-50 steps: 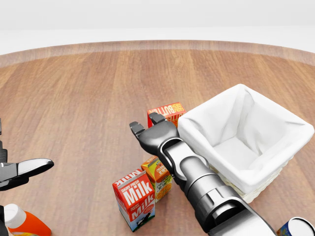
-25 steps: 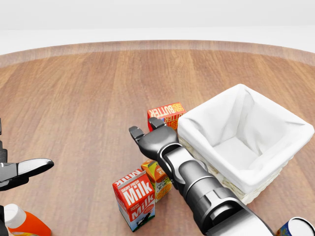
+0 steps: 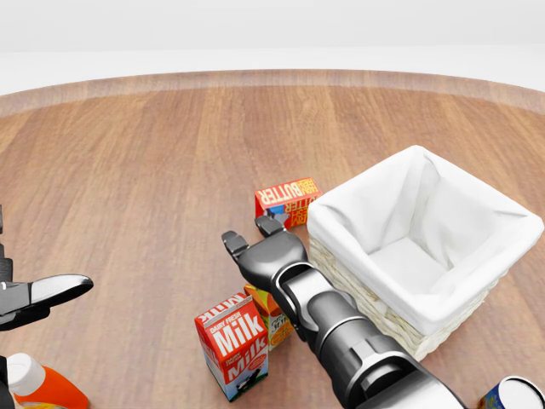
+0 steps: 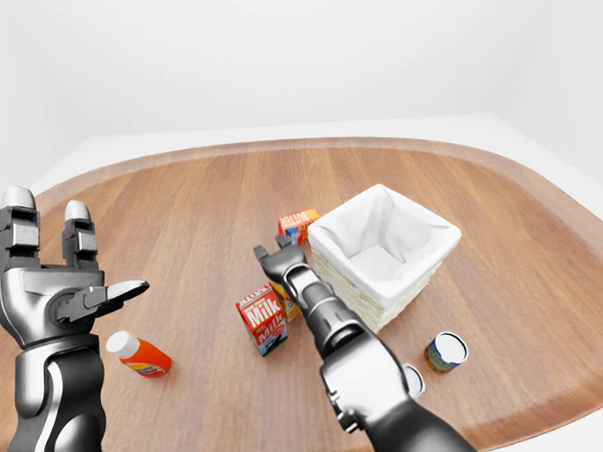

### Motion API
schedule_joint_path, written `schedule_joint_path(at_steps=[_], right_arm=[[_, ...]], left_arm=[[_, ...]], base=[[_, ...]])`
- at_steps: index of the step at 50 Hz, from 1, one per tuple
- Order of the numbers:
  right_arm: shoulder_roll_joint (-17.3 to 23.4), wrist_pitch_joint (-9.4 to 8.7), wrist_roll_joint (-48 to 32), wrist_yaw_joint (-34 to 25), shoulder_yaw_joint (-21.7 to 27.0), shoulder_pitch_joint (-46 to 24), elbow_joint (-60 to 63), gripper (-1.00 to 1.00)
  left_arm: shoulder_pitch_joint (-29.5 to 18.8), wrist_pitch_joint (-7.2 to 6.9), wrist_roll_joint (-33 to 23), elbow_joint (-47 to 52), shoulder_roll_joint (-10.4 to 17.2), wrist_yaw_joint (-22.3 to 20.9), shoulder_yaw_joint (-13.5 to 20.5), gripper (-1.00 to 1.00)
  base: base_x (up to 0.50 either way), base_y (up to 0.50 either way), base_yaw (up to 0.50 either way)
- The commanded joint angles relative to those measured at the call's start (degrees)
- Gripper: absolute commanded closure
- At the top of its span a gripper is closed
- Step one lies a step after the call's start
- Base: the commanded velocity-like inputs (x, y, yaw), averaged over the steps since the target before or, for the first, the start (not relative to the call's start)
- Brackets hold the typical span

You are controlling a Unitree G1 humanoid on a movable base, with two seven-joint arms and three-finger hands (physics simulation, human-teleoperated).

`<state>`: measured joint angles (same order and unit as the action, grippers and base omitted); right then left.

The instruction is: Pick up the orange juice, and put it in the basket.

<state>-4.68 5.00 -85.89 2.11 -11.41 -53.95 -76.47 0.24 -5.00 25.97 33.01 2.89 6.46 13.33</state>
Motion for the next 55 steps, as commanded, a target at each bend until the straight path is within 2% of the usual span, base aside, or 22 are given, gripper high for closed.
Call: schedule_joint_path(at_steps=[1, 30, 31, 32, 55], right_arm=[[-0.4, 0.0, -0.2, 0.8, 0.1, 0.7, -0.7, -1.0], [-0.5, 0.0, -0.3, 2.4, 0.9, 2.4, -1.8, -1.0], [-0.5, 0.0, -0.3, 2.4, 0.9, 2.4, -1.8, -0.84], [-0.4, 0.0, -0.2, 2.5, 1.0, 2.4, -1.8, 1.0], [-0.1, 0.0, 0.1, 0.9, 1.3, 2.3, -1.8, 1.0]], left_arm=[[0.0, 0.0, 0.0, 0.0, 0.0, 0.0, 0.0, -1.0], [0.0, 0.0, 0.0, 0.0, 0.0, 0.0, 0.0, -1.0], [0.0, 0.0, 0.0, 0.0, 0.0, 0.0, 0.0, -1.0], [0.0, 0.0, 0.0, 0.0, 0.0, 0.0, 0.0, -1.0], [0.0, 0.0, 0.0, 0.0, 0.0, 0.0, 0.0, -1.0]], base=[[0.0, 0.0, 0.0], [0.0, 0.0, 0.0], [0.0, 0.0, 0.0], [0.0, 0.0, 0.0], [0.0, 0.0, 0.0]])
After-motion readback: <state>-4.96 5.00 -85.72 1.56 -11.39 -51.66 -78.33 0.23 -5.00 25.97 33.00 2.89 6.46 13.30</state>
